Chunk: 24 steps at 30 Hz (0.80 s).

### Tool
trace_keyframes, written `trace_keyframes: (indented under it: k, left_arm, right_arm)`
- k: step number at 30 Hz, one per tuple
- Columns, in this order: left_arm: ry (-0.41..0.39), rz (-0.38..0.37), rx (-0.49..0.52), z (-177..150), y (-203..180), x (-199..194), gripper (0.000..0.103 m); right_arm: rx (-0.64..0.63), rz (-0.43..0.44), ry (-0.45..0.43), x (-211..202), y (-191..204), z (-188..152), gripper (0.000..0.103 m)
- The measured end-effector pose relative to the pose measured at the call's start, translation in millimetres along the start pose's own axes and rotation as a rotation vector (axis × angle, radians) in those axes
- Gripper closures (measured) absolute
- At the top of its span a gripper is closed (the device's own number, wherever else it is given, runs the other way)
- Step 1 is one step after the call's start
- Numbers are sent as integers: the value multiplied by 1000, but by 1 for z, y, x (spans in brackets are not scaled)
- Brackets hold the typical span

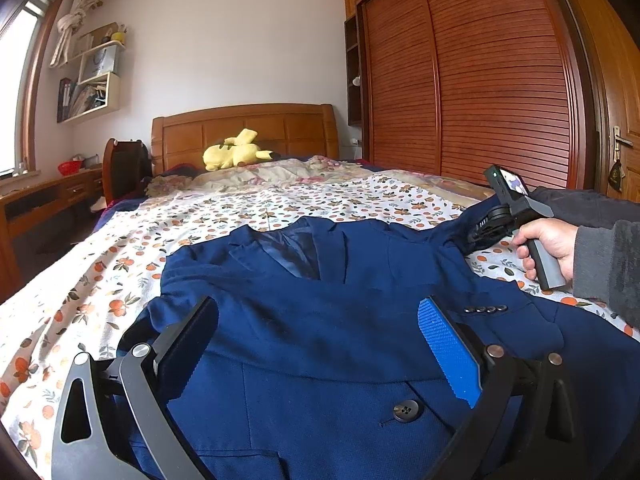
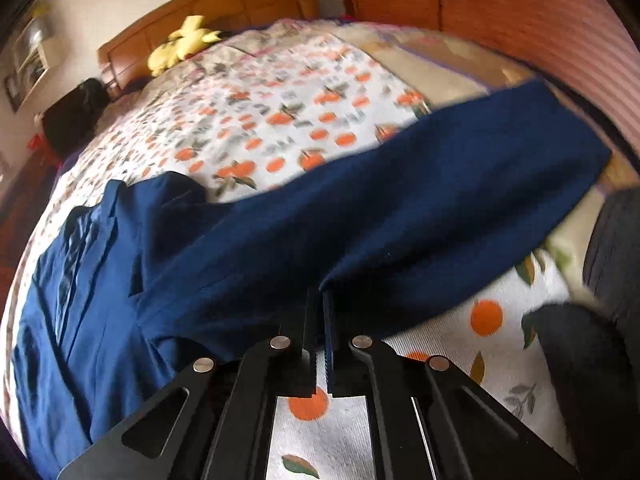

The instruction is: Fold large clothes

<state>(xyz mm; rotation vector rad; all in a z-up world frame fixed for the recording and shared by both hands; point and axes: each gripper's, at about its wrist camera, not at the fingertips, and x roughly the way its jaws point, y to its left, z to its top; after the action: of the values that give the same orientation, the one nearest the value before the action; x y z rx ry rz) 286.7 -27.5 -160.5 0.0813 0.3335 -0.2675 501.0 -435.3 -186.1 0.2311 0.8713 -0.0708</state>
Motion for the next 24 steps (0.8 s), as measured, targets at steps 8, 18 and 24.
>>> trace_keyframes:
  k: [8,18,24]
  left_arm:
    - [2,2,8,0,0,1,2]
    - [9,3,14,-1,-1,3,2]
    - [13,2,11,-1,-1,4,2]
  right_arm:
    - [-149,70,-130,-48,42,3,102]
    - [-396,270,-74,-89,131,-44,102]
    - [-426,240,-9,-88,136,-66,100]
